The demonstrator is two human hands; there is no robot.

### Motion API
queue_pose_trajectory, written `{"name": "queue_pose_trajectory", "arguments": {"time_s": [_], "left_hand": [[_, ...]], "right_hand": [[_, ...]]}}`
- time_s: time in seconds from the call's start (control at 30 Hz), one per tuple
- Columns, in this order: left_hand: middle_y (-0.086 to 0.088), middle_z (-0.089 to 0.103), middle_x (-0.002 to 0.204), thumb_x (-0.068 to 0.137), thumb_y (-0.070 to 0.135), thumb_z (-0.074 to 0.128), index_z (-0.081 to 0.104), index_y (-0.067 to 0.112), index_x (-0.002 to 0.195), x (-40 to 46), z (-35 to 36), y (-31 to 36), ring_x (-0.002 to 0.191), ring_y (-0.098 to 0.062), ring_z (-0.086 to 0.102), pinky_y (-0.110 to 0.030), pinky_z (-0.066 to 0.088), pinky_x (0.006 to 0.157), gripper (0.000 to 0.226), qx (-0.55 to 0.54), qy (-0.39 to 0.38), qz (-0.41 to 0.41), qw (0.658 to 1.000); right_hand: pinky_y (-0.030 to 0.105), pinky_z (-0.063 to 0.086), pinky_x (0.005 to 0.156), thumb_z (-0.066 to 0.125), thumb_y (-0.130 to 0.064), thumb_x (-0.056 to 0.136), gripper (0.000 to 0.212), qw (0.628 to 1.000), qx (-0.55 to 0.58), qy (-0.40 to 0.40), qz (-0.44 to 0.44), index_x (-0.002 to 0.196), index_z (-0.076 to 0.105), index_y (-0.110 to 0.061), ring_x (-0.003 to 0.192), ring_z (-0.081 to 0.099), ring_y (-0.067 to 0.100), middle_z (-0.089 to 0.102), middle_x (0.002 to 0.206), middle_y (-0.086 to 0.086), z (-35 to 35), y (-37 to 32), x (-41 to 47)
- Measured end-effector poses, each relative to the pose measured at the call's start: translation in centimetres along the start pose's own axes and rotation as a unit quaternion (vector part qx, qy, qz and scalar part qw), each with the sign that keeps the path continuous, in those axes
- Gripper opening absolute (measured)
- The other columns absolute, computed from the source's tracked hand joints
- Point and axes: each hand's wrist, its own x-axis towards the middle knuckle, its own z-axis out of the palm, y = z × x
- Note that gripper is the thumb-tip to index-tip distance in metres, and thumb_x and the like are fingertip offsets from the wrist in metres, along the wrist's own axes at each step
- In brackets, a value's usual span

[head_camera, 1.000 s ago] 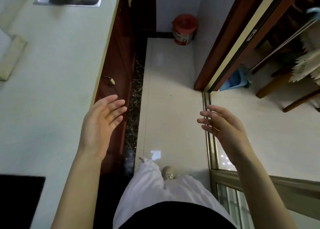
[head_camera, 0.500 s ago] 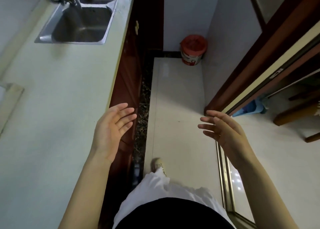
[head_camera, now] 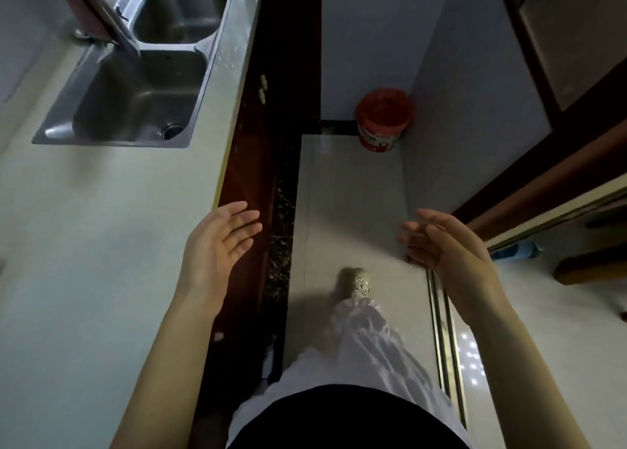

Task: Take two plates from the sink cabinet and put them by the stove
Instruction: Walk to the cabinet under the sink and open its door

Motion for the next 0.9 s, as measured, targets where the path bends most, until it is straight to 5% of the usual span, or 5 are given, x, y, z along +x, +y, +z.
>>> {"name": "queue_pose_trajectory", "arguments": {"time_s": [0.4, 0.9], "left_hand": [[0.001, 0.069, 0.101, 0.097, 0.023, 0.038, 0.061, 0.021, 0.104, 16.2, 12.4, 5.8, 0.089, -0.007, 0.069, -0.024, 0.048, 0.081, 0.025, 0.003, 0.017, 0.058, 0.998], [0.006, 0.072, 0.093, 0.098, 0.021, 0.037, 0.064, 0.024, 0.099, 31.9, 16.4, 10.1, 0.087, -0.005, 0.07, -0.022, 0.047, 0.078, 0.027, -0.016, 0.088, 0.026, 0.996]], "right_hand": [[0.016, 0.053, 0.065, 0.041, -0.003, 0.092, 0.03, 0.995, -0.065, -0.073, -0.006, 0.094, 0.064, -0.023, 0.077, 0.068, 0.009, 0.07, 0.083, -0.005, -2.0, -7.9, 21.5], [0.014, 0.052, 0.063, 0.041, -0.001, 0.092, 0.032, 0.994, -0.07, -0.084, 0.022, 0.095, 0.064, -0.023, 0.075, 0.069, 0.008, 0.074, 0.081, -0.009, -0.1, -10.4, 39.9]]}}
